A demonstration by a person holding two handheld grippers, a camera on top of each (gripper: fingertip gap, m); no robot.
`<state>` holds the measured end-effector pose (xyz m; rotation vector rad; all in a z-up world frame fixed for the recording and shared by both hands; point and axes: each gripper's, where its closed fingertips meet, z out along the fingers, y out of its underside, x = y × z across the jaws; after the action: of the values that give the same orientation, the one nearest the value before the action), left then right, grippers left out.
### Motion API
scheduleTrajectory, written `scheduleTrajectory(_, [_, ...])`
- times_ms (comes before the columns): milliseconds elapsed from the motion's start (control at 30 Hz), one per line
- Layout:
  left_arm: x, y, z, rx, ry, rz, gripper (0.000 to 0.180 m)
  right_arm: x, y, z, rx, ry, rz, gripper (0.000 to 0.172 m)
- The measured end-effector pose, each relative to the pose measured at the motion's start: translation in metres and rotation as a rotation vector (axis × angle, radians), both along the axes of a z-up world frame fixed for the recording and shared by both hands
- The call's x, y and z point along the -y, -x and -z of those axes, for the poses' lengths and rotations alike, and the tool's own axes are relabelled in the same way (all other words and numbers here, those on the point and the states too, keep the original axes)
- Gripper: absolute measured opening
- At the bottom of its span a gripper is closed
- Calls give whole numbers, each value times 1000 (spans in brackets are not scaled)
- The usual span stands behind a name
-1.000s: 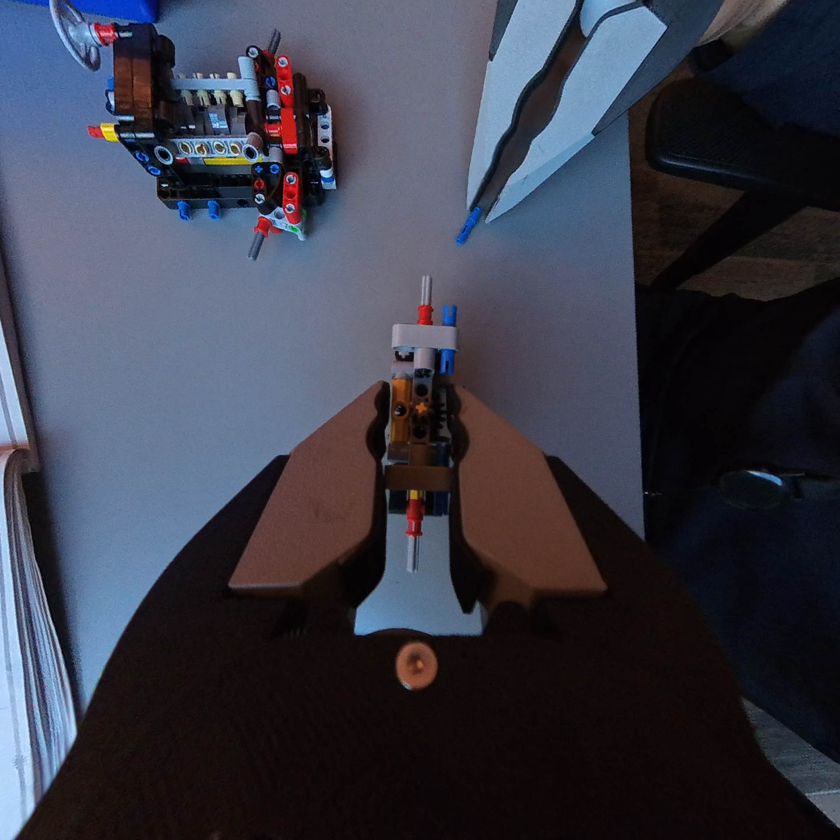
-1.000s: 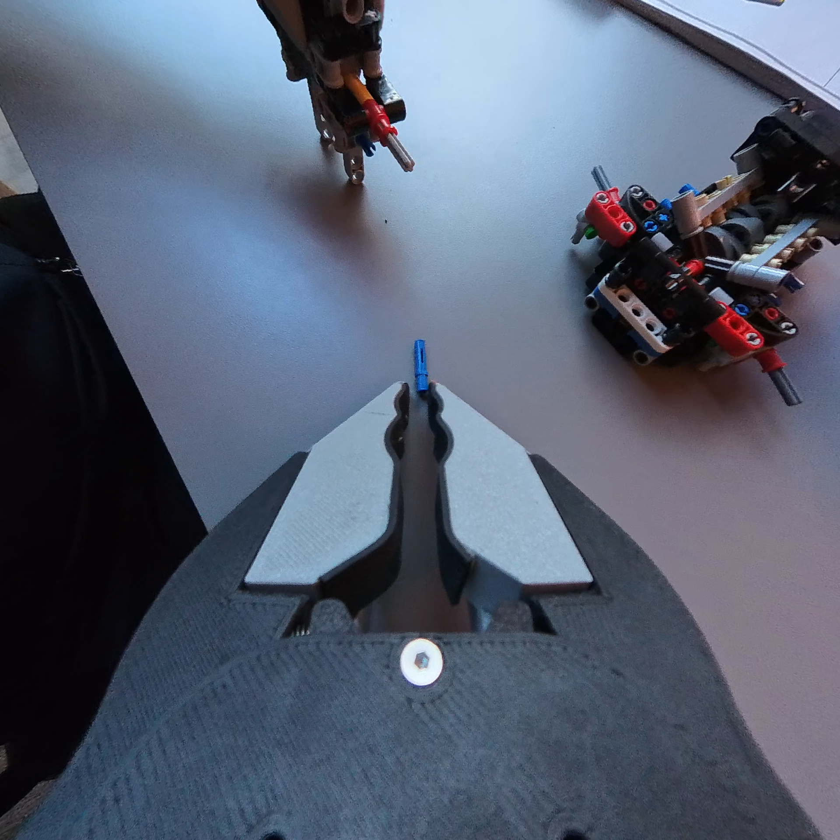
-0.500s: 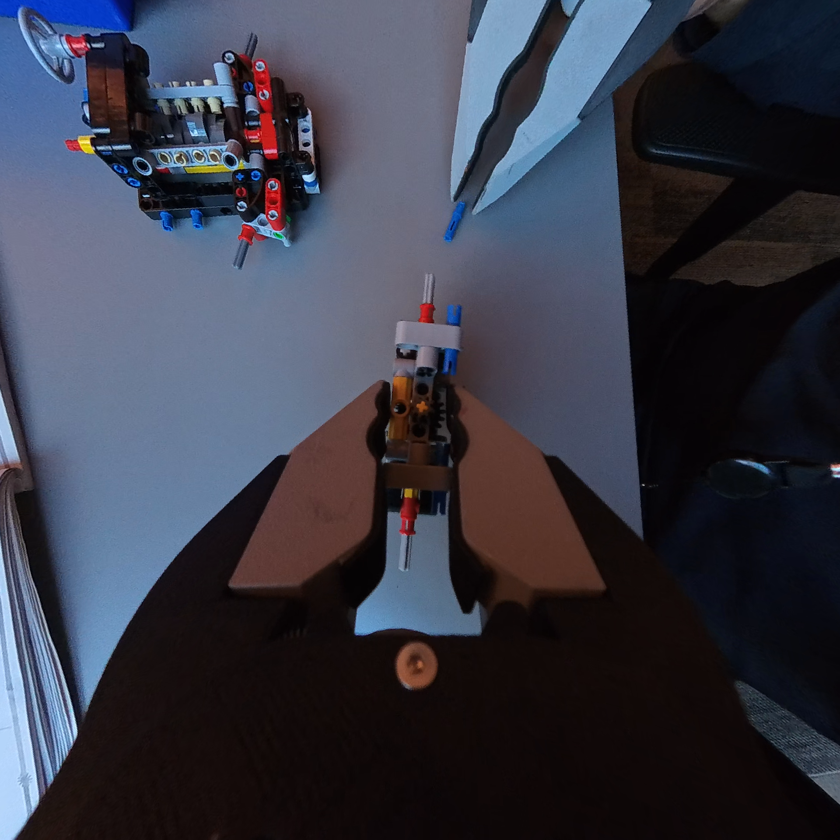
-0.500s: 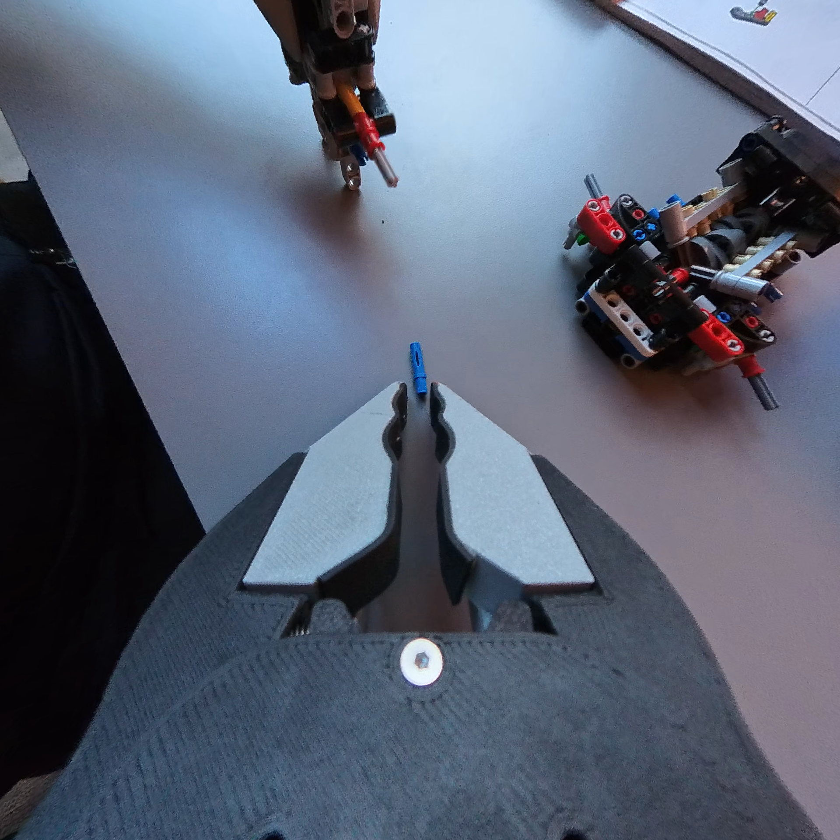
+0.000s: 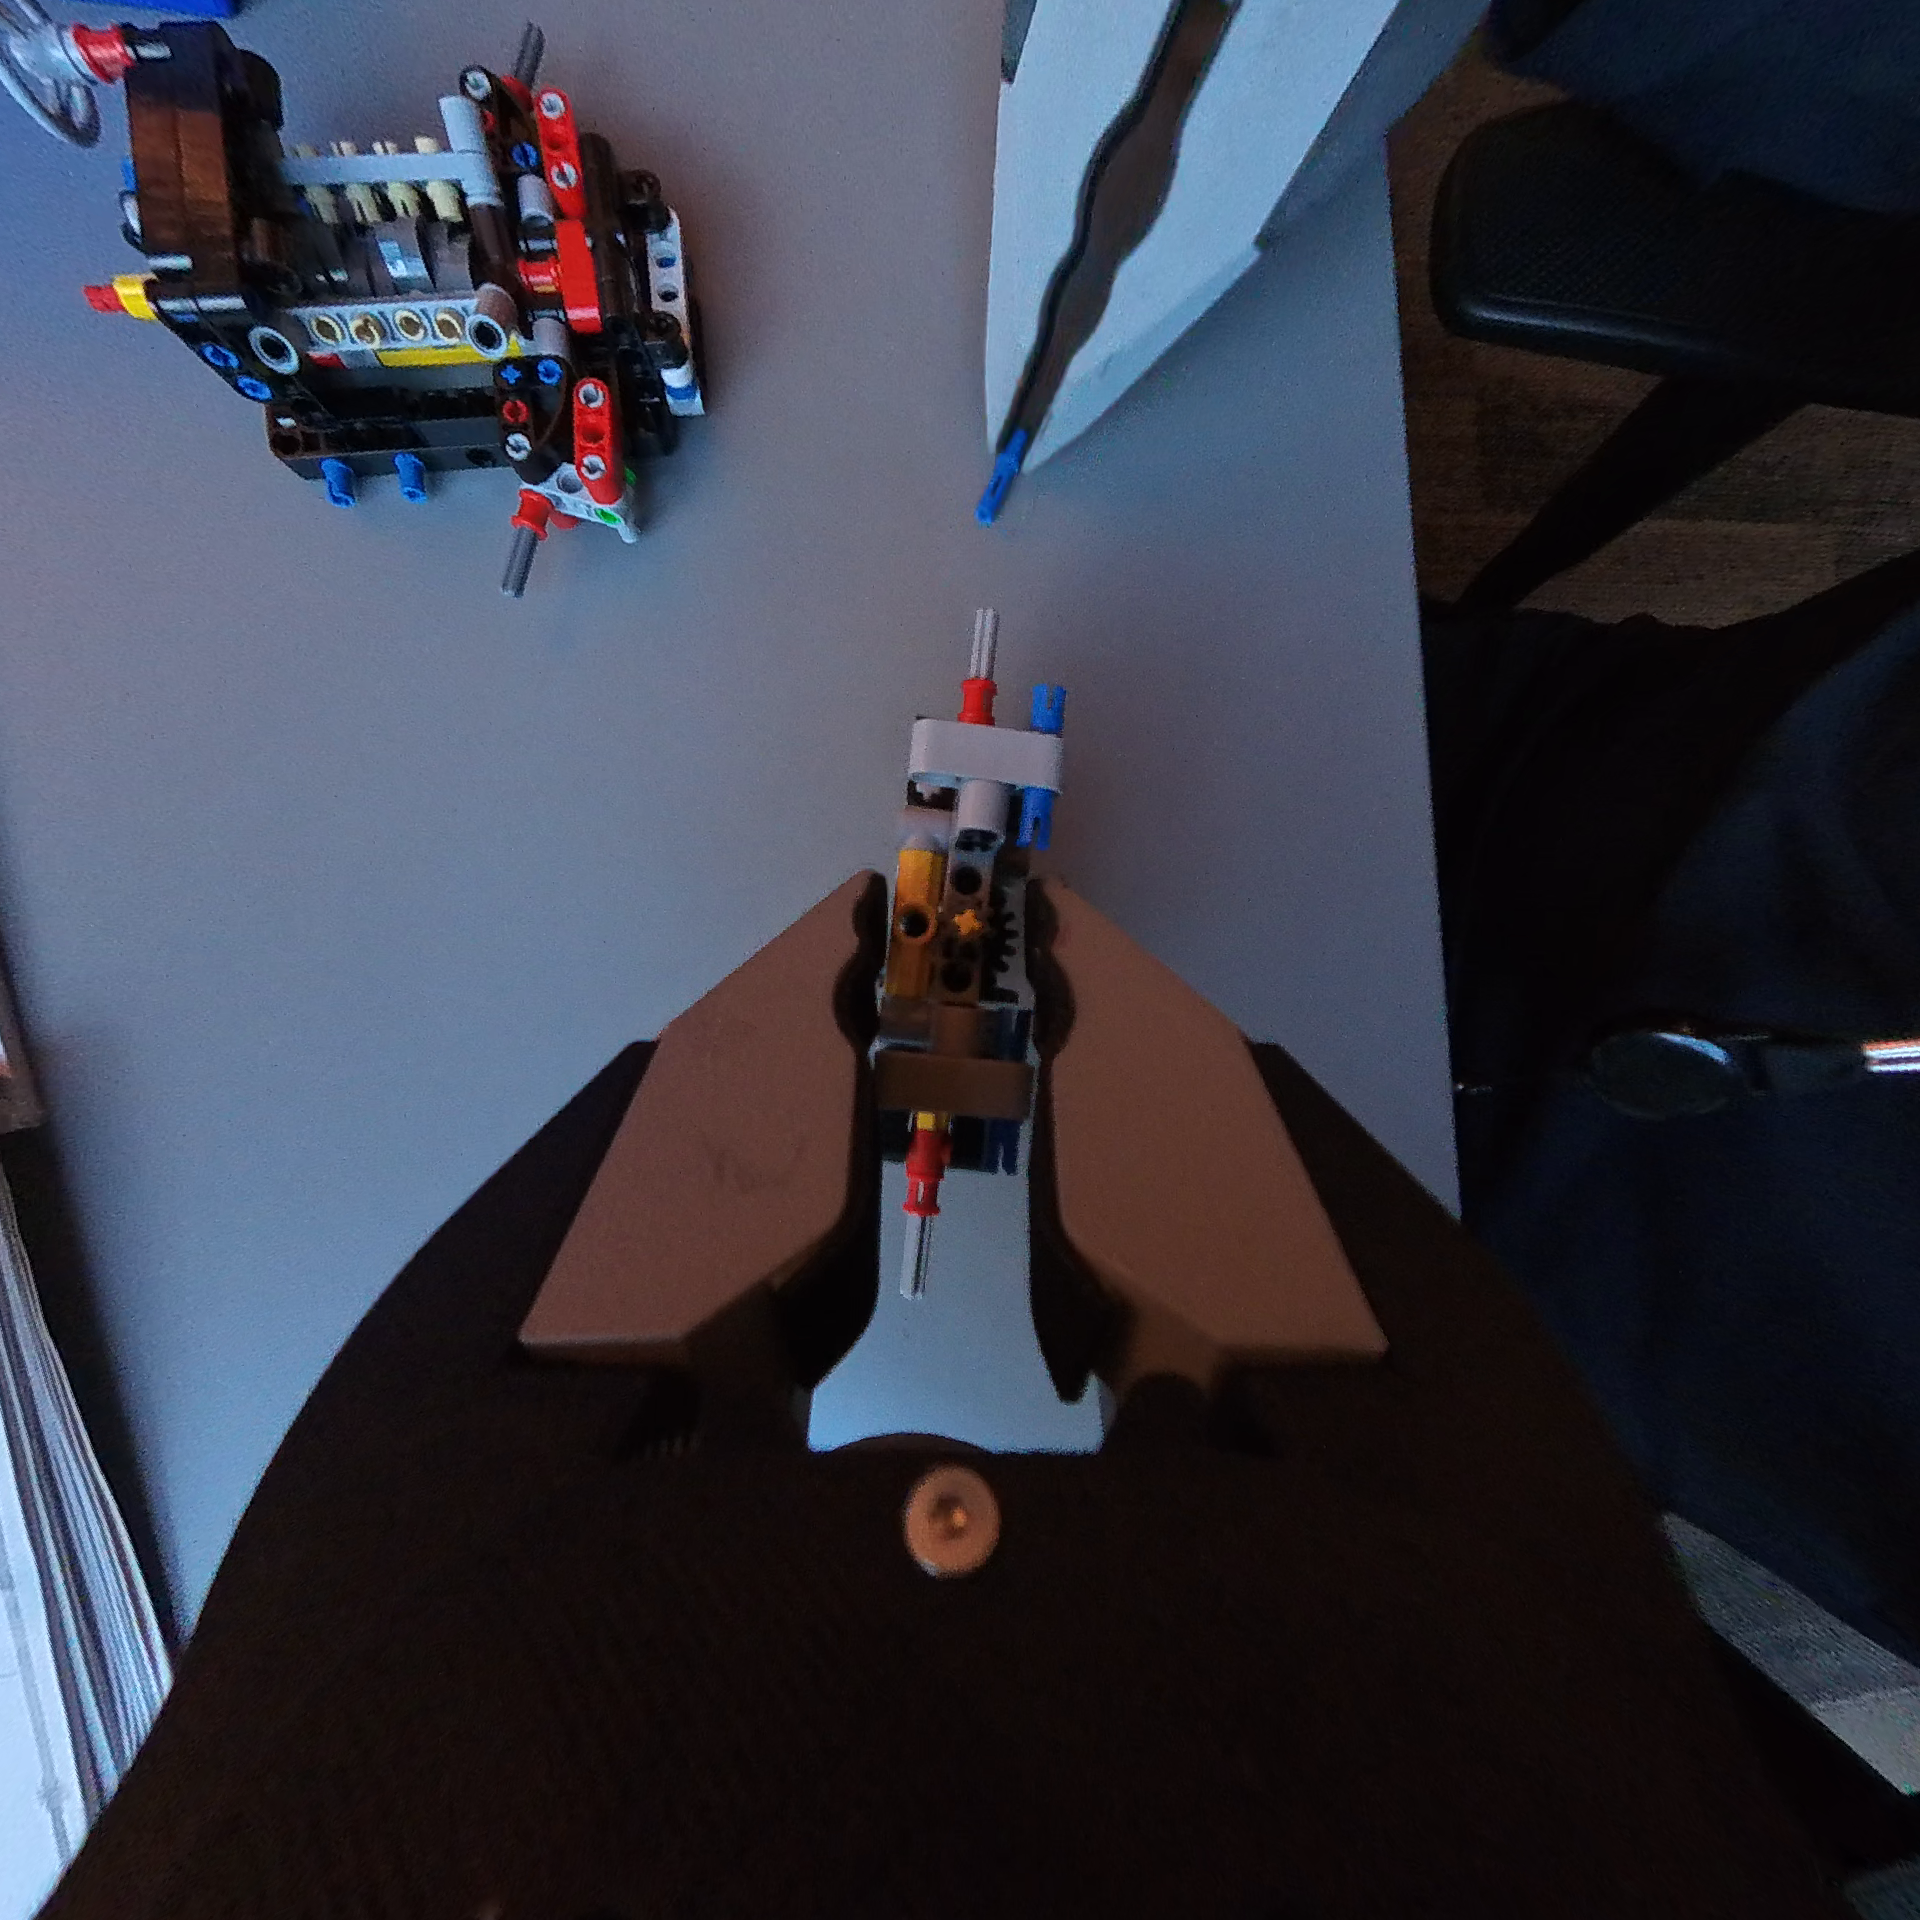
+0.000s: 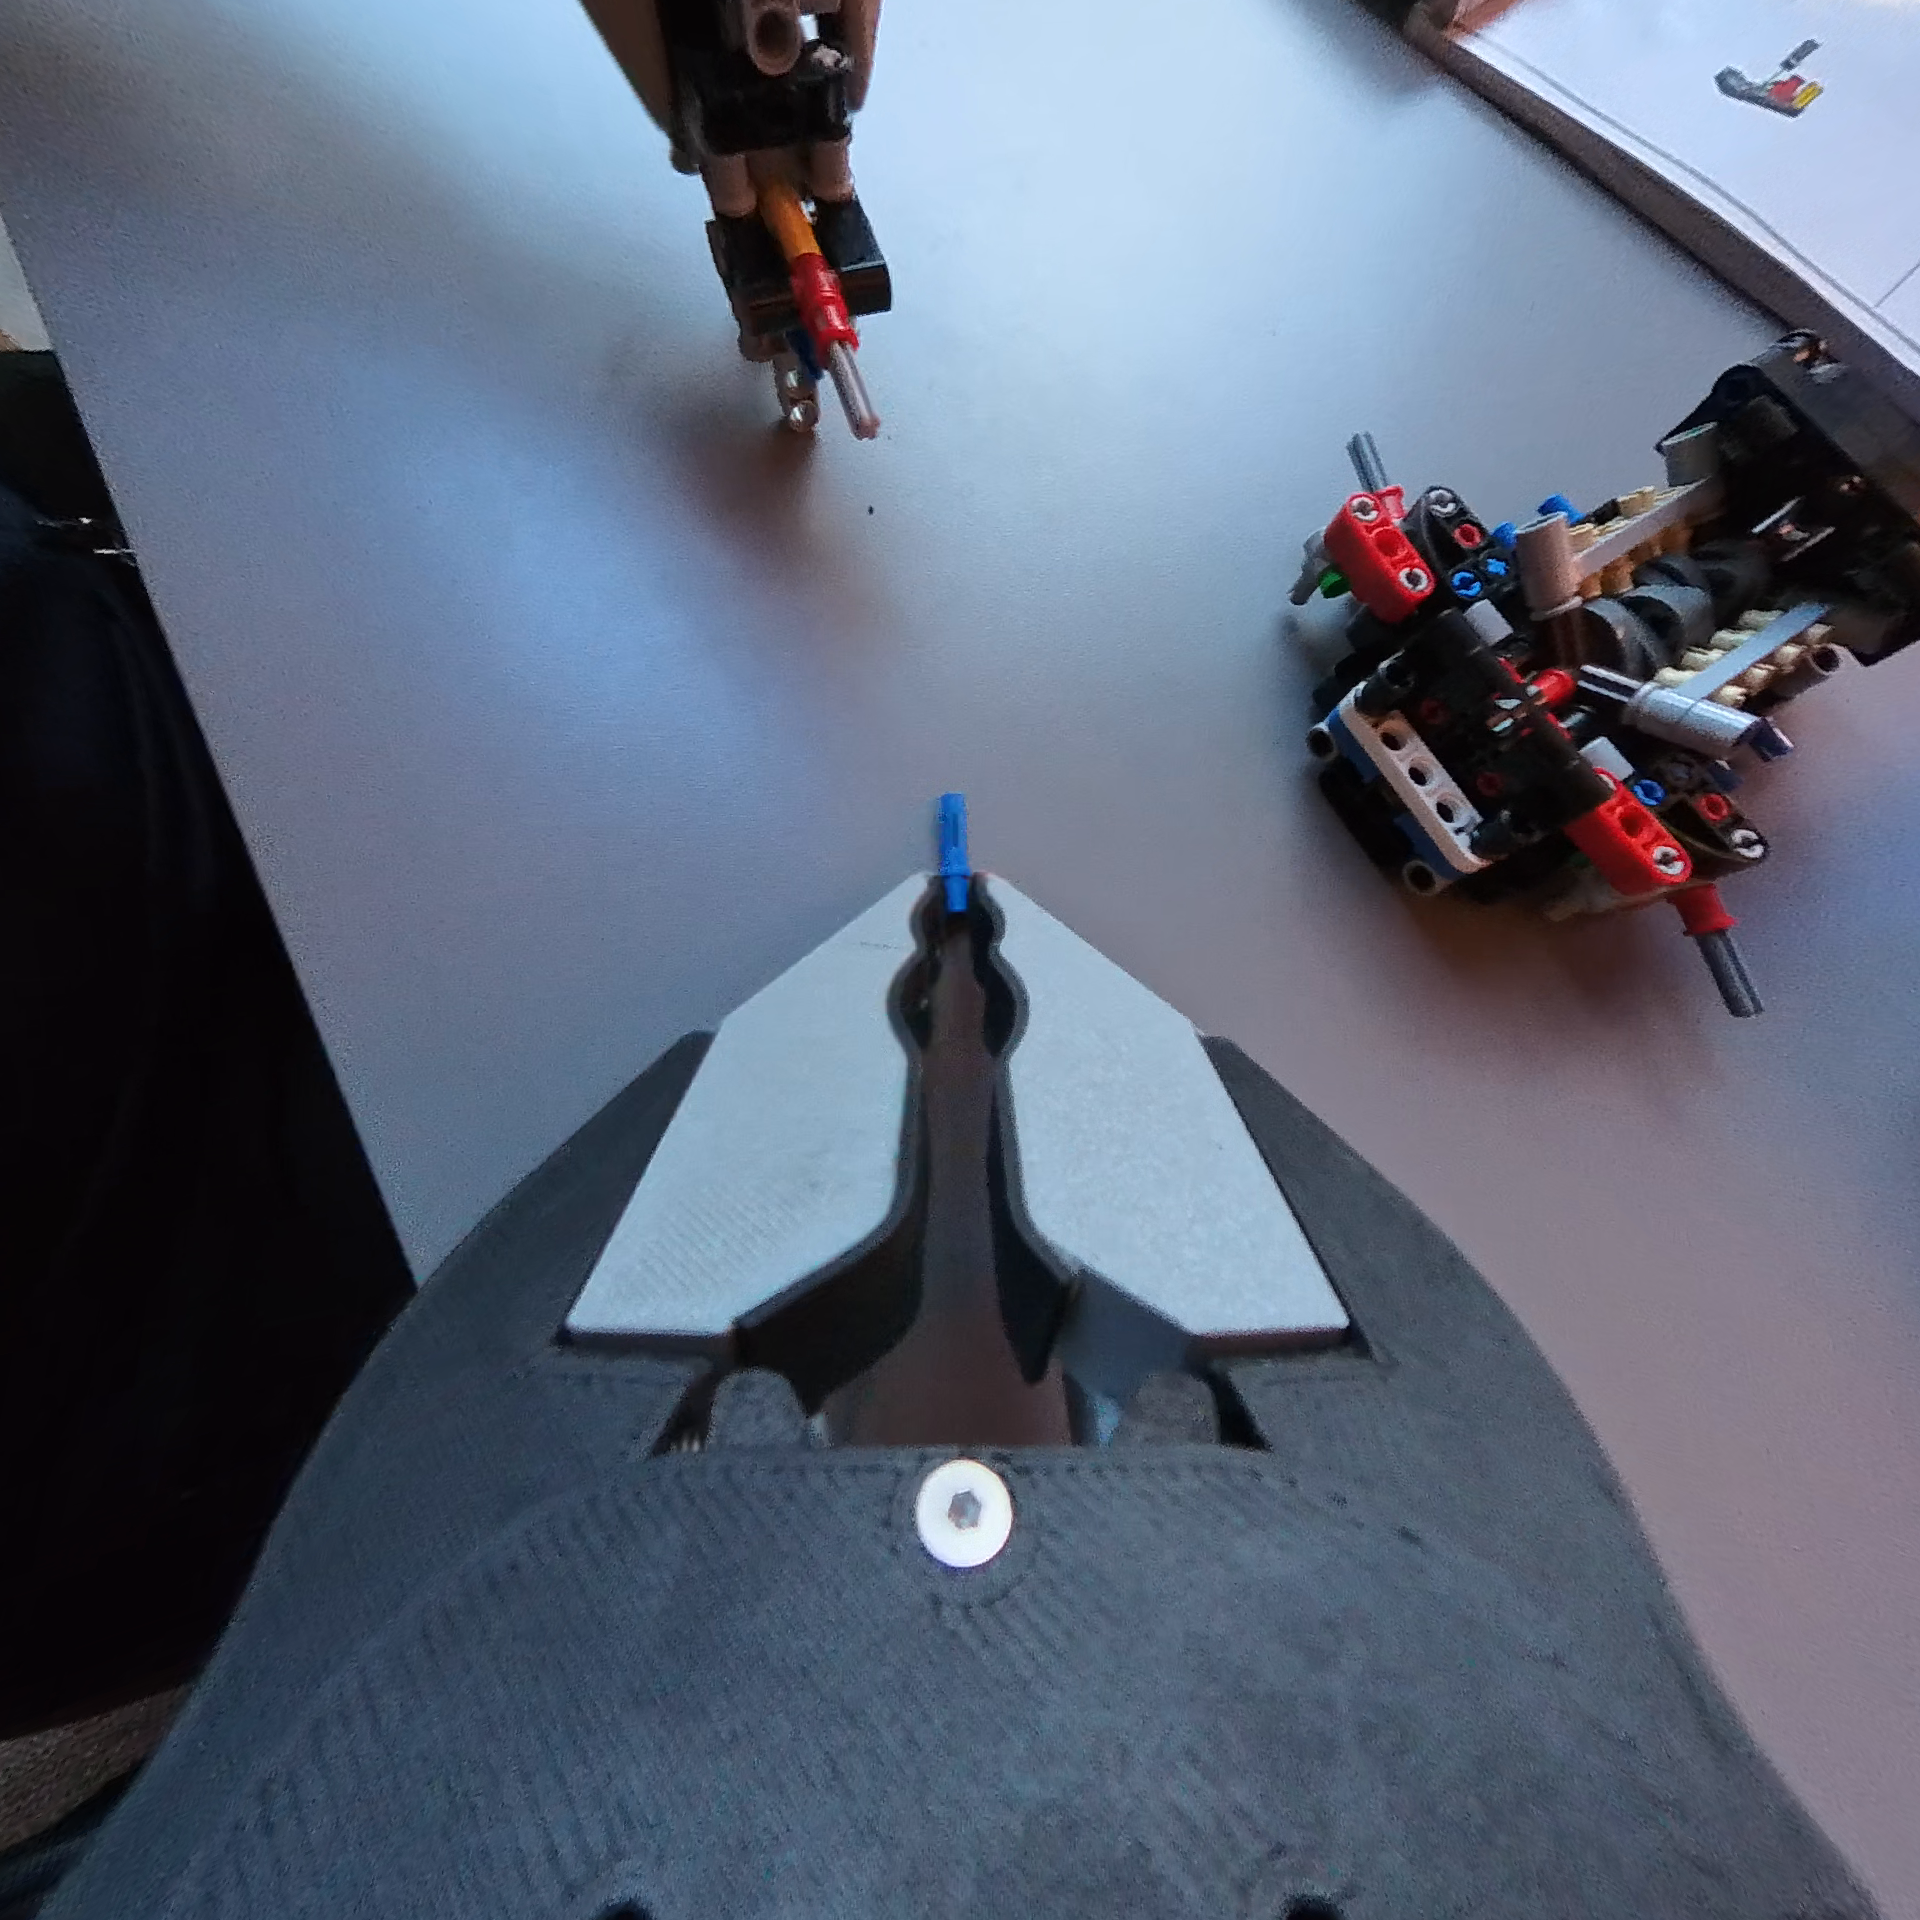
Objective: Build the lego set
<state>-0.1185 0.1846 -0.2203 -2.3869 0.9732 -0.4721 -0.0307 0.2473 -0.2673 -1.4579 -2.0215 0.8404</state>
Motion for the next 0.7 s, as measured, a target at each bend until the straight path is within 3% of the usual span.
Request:
scheduleTrajectory(200, [1,-2,9,-46,-11,4,26,3,1,-4,-22,4,-2,0])
scheduleTrajectory(700, [2,0,0,-56,-12,0,35,11,4,-16,-74,72,-9,0])
